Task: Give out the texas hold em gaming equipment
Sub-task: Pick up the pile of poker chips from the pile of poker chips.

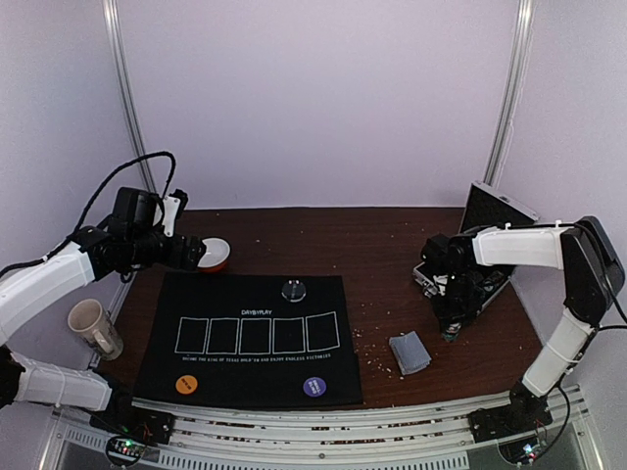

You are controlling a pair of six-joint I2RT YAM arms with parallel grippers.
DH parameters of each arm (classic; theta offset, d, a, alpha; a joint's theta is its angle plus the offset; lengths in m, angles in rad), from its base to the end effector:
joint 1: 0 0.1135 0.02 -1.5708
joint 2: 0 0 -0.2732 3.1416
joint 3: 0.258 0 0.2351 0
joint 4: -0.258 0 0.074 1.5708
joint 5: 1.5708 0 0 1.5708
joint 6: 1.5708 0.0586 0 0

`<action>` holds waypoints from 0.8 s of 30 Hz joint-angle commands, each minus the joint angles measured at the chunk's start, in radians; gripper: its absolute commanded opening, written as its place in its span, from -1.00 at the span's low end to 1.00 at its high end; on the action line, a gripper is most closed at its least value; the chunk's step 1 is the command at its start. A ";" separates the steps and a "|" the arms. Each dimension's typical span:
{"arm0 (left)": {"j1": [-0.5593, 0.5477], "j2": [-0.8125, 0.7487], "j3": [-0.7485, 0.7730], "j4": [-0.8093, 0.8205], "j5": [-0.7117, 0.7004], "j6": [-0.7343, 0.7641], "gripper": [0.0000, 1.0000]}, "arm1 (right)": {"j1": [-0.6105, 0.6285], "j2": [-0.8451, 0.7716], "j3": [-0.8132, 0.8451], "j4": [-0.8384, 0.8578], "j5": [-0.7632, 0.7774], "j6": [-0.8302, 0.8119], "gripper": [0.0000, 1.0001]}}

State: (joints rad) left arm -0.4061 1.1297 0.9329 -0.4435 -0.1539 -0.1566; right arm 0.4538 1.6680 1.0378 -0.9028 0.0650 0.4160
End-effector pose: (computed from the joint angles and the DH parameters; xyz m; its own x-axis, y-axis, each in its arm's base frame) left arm 0.2275 -0.0881 0.2961 -0.5854 0.0840 -0.8064 0.1885 0.9815 -0.0346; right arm 0.2448 0.1152 0.1675 -0.9974 -0.0378 -0.0608 -0.0352 0.9984 -0.0441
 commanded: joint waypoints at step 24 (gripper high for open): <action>-0.003 0.007 0.011 0.043 0.031 0.002 0.96 | 0.065 -0.031 0.263 -0.211 -0.001 0.012 -1.00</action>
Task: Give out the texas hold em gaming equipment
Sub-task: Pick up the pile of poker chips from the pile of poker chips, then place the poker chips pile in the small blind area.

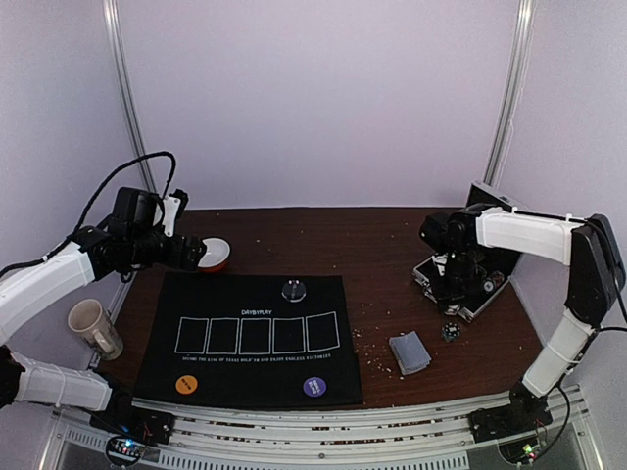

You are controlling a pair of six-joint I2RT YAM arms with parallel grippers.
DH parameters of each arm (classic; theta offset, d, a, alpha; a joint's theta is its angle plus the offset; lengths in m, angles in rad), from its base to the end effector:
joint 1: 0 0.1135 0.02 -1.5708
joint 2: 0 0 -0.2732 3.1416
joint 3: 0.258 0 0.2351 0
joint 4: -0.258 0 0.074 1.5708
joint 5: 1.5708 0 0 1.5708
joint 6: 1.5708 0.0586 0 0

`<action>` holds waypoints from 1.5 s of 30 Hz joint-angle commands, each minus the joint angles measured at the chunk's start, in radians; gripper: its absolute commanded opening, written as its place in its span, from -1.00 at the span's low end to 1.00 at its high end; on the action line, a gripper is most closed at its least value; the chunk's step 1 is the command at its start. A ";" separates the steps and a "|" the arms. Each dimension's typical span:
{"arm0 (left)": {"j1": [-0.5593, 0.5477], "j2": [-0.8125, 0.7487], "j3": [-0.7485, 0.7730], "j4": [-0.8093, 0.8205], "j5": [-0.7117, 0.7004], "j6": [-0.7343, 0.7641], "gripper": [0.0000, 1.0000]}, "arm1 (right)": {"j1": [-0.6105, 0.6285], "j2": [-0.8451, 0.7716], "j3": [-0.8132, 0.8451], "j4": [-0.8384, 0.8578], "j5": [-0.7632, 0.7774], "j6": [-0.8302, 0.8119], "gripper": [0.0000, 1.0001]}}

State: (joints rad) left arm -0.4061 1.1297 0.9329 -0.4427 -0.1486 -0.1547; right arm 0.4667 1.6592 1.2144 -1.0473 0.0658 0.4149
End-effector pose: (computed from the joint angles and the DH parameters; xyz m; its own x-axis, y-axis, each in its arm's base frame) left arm 0.2275 -0.0884 0.2962 -0.5851 0.0857 -0.8064 0.1937 0.9804 -0.0363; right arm 0.2567 0.1250 0.2099 -0.9939 -0.0503 -0.0984 -0.0478 0.9985 -0.0283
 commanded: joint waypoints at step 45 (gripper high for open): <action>-0.003 0.003 0.012 0.040 0.038 -0.002 0.97 | 0.800 0.472 0.386 0.030 -0.023 -0.007 -1.00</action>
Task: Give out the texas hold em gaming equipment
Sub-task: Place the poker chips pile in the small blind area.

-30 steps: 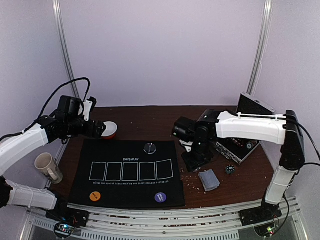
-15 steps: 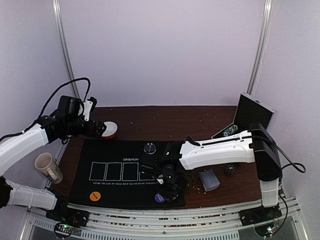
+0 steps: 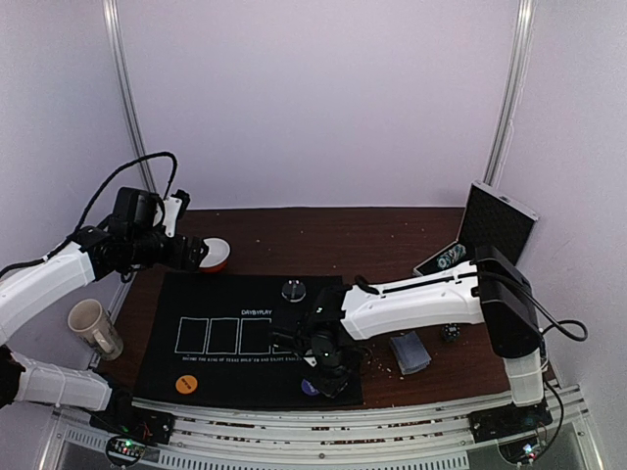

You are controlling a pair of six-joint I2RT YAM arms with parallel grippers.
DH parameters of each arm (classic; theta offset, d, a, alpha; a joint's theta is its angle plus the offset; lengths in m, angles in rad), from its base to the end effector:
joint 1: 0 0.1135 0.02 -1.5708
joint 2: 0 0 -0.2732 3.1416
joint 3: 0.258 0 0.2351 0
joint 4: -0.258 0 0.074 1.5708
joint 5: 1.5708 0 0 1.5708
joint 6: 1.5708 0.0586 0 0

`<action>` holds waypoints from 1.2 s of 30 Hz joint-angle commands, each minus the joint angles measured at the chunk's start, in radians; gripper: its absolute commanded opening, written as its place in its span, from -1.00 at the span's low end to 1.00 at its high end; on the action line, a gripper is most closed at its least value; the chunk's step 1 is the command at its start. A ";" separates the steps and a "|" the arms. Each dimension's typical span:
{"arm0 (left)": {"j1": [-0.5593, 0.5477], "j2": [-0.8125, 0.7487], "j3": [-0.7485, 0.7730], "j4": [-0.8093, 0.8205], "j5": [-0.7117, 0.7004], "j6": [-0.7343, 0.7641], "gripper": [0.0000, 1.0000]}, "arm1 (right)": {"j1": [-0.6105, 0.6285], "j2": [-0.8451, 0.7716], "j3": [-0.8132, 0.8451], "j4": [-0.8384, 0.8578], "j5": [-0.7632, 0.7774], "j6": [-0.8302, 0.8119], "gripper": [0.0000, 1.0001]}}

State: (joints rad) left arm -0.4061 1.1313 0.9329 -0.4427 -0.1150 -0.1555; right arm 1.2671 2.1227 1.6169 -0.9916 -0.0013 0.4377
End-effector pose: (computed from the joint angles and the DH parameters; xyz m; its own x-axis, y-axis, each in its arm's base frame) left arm 0.2272 -0.0904 0.2957 -0.5905 0.0865 -0.8024 0.2191 0.9741 -0.0563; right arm 0.1198 0.3826 0.1562 -0.6746 -0.7352 -0.0659 -0.7379 0.6742 0.0322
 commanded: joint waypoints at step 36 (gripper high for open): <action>-0.003 -0.001 0.017 0.038 -0.006 0.006 0.96 | -0.015 0.053 0.050 -0.039 0.031 -0.091 0.47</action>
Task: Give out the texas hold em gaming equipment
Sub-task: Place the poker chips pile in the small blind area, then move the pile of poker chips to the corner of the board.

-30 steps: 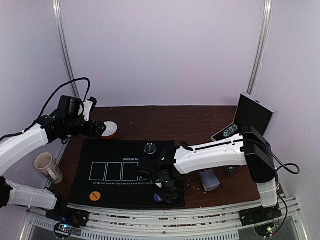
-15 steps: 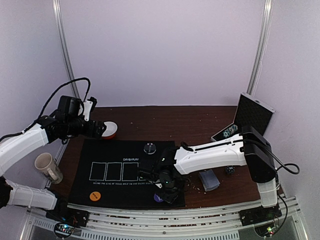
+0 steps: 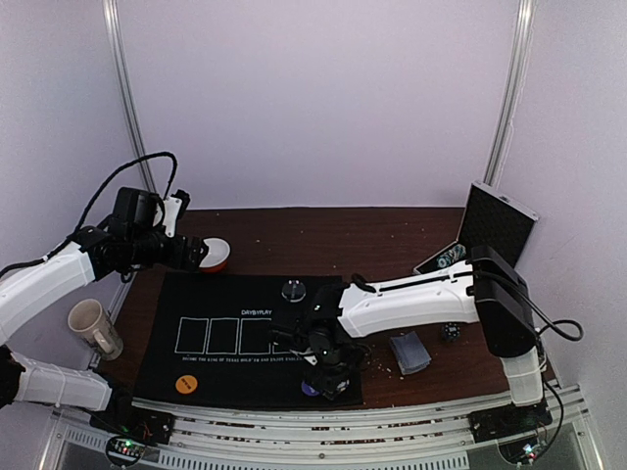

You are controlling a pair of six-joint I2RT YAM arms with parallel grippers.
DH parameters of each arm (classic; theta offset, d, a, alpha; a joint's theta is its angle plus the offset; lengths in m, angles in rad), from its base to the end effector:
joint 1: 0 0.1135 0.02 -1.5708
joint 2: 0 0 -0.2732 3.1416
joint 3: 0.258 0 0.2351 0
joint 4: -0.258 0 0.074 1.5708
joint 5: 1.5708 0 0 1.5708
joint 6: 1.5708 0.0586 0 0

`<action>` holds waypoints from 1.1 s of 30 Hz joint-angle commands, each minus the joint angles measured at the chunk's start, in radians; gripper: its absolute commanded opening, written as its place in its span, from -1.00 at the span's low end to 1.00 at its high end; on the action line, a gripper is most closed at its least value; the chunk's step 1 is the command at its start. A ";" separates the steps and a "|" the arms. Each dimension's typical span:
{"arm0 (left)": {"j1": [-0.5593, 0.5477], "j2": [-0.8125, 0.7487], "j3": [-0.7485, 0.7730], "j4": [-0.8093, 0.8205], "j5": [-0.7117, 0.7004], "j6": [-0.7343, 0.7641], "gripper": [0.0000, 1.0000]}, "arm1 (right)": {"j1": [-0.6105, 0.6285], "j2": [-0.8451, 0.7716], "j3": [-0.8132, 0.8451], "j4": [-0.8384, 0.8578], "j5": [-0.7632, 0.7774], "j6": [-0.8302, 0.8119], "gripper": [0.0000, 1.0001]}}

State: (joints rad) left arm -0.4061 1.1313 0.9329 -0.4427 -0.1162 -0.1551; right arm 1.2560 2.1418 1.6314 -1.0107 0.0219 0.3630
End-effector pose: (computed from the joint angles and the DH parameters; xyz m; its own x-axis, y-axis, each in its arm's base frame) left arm 0.2272 -0.0903 0.2957 -0.5903 0.0868 -0.8025 0.2185 0.9743 -0.0553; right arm 0.1257 0.3817 0.1522 -0.6265 -0.7775 -0.0542 -0.7786 0.6276 -0.0028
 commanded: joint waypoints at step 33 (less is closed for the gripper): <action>-0.003 -0.016 0.006 0.039 0.004 0.013 0.96 | -0.789 -0.603 -0.645 0.125 0.051 0.187 0.97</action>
State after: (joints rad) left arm -0.4061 1.1305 0.9329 -0.4423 -0.1154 -0.1547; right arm 0.5064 1.5444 1.0157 -0.9642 0.0837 0.5701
